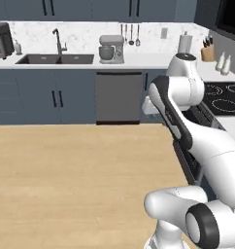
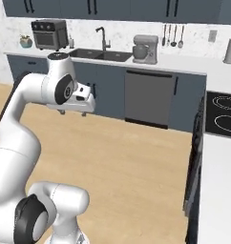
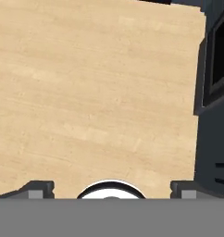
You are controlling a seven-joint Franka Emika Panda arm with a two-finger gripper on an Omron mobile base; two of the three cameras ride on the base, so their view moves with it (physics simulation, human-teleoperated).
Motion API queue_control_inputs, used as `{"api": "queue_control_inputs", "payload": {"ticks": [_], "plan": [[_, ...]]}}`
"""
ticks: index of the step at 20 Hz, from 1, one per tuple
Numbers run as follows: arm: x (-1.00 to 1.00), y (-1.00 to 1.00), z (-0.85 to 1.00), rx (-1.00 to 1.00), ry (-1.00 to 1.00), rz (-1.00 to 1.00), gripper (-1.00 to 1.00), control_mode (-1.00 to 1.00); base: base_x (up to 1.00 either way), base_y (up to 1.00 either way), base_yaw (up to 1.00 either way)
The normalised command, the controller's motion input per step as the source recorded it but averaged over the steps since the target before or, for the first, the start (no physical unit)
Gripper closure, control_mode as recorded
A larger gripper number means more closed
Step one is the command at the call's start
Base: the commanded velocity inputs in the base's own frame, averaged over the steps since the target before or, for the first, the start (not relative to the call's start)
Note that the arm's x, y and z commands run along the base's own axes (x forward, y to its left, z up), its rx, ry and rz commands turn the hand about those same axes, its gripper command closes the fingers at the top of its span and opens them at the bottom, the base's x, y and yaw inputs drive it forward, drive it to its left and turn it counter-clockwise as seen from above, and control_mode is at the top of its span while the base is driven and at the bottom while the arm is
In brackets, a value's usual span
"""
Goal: Navigate to the stand mixer.
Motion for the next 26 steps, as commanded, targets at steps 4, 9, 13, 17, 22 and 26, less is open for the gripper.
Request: {"api": "queue_control_inputs", "payload": {"ticks": [4, 9, 13, 17, 22, 26], "plan": [[0.00, 0.00, 0.00, 0.00, 0.00, 0.00, -1.00, 1.00, 1.00, 0.14, -0.07], [0.00, 0.00, 0.00, 0.00, 0.00, 0.00, -1.00, 1.00, 1.00, 0.15, -0.19], [0.00, 0.00, 0.00, 0.00, 0.00, 0.00, -1.00, 1.00, 1.00, 0.19, -0.18], [0.00, 0.00, 0.00, 0.00, 0.00, 0.00, -1.00, 1.00, 1.00, 0.27, -0.13], [0.00, 0.00, 0.00, 0.00, 0.00, 0.00, -1.00, 1.00, 1.00, 0.47, -0.07], [0.00, 0.00, 0.00, 0.00, 0.00, 0.00, -1.00, 1.00, 1.00, 0.51, -0.06]]}}
